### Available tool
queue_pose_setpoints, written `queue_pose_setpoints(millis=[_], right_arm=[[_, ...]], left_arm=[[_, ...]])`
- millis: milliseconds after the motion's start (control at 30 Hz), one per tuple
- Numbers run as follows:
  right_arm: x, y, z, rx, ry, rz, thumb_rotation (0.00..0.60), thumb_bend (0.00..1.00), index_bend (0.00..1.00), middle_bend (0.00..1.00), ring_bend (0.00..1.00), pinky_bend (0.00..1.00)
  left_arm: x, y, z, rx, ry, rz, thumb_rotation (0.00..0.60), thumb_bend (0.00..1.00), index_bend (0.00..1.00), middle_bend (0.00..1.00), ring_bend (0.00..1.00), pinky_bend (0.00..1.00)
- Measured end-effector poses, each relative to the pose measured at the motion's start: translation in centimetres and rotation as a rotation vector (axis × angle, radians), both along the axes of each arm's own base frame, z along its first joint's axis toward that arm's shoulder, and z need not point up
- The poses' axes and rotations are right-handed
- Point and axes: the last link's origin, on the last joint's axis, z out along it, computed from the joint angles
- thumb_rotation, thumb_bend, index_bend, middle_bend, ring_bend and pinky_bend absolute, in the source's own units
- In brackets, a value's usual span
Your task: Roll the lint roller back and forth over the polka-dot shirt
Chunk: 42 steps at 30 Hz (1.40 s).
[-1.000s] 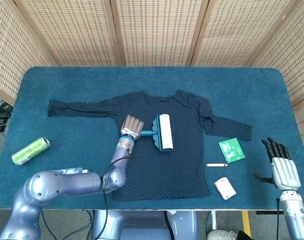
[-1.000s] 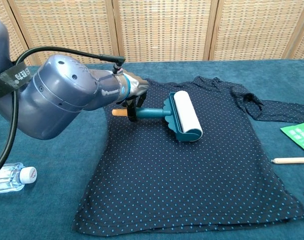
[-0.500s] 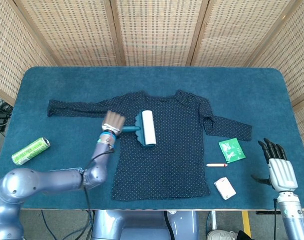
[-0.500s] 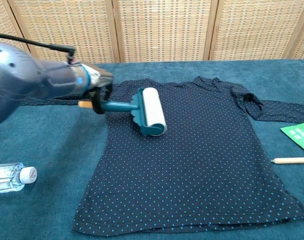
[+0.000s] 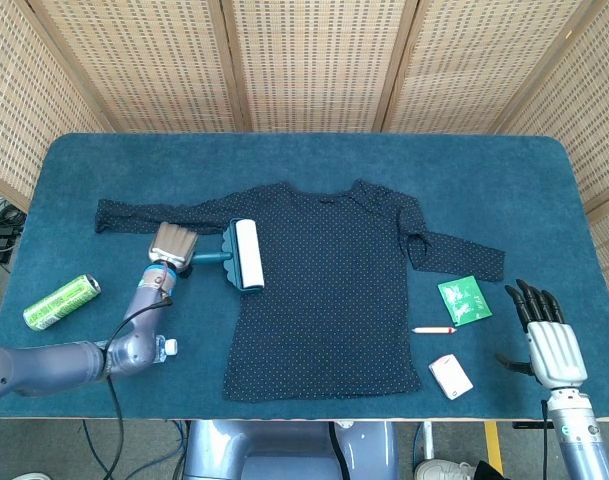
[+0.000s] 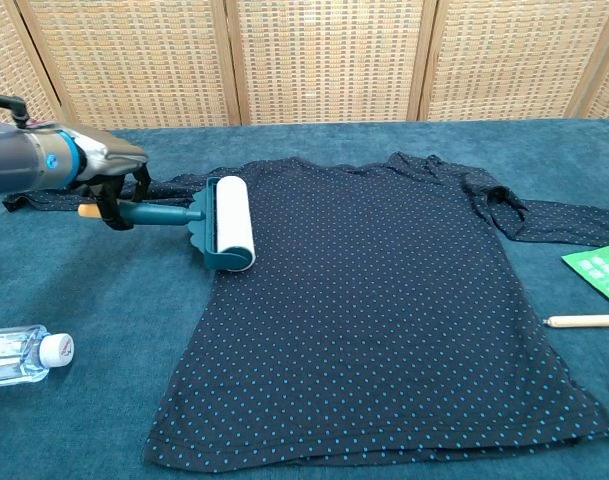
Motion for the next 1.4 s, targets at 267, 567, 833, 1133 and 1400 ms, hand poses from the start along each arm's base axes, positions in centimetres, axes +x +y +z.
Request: queue_pose_setpoints(millis=[267,567,833,1133,1400], right_arm=[[0.3,0.2,-0.1,0.001,0.000,0.013,0.600,0.01,0.00,0.00,0.00,0.00],[0.7,0.4,0.0,-0.009,-0.003,0.034,0.600,0.01,0.00,0.00,0.00,0.00],[0.8,0.5,0.1,-0.011,-0.012,0.044,0.600,0.01,0.00,0.00,0.00,0.00],[1.1,0.7,0.4,-0.024,-0.014,0.056,0.600,0.01,0.00,0.00,0.00,0.00],[1.4,0.9,1.1,-0.055,-0.021,0.068,0.600,0.01,0.00,0.00,0.00,0.00]], left_arm=[[-1.3,-0.5,1.0,0.002,0.006,-0.015,0.600,0.60,0.81,0.77,0.66,0.58],[-2.2,-1.5,2.1,0.002,0.032,-0.012,0.600,0.33,0.08,0.01,0.03,0.13],[-2.9,-2.9,4.0,0.060,-0.046,-0.029,0.600,0.30,0.05,0.00,0.00,0.03],[-4.6,-7.0,6.6,0.234,-0.307,-0.203,0.600,0.30,0.05,0.00,0.00,0.03],[-9.5,-15.2,9.1,0.407,-0.442,-0.214,0.600,0.14,0.00,0.00,0.00,0.01]])
